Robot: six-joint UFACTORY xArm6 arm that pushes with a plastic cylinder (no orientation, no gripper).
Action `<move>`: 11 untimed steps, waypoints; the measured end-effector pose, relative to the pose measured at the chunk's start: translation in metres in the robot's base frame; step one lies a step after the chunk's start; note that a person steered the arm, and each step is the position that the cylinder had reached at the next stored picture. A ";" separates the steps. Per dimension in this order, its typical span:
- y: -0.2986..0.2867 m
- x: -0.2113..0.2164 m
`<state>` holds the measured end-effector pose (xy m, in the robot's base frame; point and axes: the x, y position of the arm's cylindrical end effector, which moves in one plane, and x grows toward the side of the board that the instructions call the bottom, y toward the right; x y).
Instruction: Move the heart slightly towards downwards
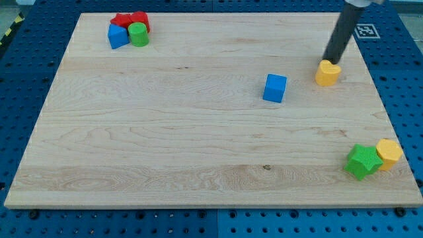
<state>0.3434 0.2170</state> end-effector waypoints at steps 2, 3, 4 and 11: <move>0.039 0.118; 0.062 0.126; 0.062 0.084; -0.060 0.083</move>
